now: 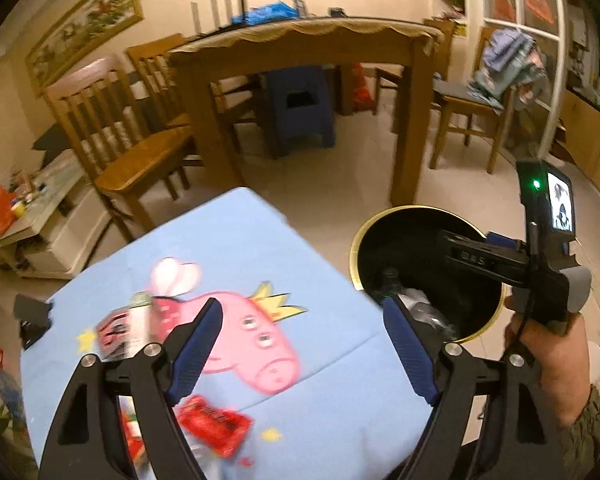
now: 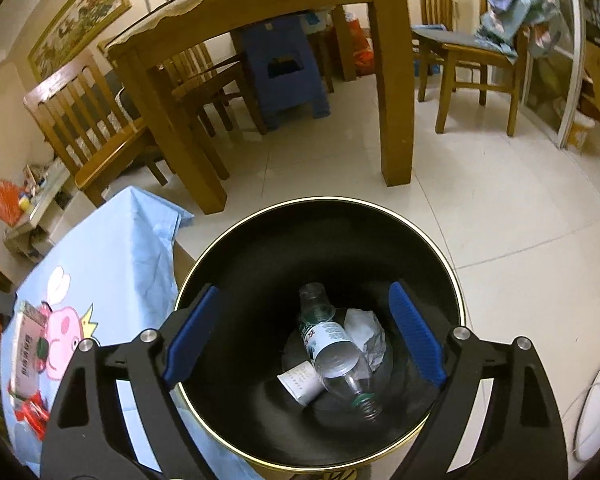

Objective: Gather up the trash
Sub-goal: 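Grasp the blue face mask with the right tool while the left tool grasps the toothpaste box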

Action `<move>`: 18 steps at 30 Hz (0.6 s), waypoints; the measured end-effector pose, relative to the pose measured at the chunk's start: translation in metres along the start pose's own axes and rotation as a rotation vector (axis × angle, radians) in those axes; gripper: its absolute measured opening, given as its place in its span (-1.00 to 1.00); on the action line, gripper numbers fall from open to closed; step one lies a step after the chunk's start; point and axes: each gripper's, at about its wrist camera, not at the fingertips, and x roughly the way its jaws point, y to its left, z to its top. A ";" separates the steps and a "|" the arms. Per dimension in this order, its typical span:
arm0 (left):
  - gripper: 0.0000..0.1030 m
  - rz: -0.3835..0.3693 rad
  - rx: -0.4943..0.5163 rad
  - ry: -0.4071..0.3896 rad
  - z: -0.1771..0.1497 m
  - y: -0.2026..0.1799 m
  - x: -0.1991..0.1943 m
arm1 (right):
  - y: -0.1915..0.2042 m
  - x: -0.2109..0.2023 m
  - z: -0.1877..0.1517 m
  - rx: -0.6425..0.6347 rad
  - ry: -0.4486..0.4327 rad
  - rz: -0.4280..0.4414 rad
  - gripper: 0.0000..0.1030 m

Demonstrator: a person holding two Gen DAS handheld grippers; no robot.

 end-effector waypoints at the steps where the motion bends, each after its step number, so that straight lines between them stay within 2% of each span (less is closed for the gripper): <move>1: 0.60 0.011 -0.010 -0.007 -0.002 0.007 -0.004 | 0.005 0.000 0.000 -0.018 -0.003 -0.002 0.66; 5: 0.62 0.071 -0.054 -0.040 -0.019 0.043 -0.026 | 0.023 -0.007 -0.006 -0.078 -0.016 0.026 0.68; 9: 0.73 0.128 -0.121 -0.033 -0.053 0.092 -0.041 | 0.061 -0.036 -0.023 -0.163 -0.046 0.157 0.72; 11: 0.74 0.185 -0.170 -0.003 -0.076 0.127 -0.043 | 0.086 -0.053 -0.039 -0.225 -0.048 0.260 0.83; 13: 0.74 0.242 -0.210 0.029 -0.098 0.158 -0.043 | 0.126 -0.067 -0.066 -0.330 -0.013 0.371 0.87; 15: 0.74 0.304 -0.270 0.072 -0.125 0.194 -0.043 | 0.162 -0.074 -0.090 -0.436 0.020 0.417 0.87; 18: 0.74 0.330 -0.360 0.110 -0.154 0.234 -0.047 | 0.205 -0.075 -0.110 -0.543 0.069 0.429 0.86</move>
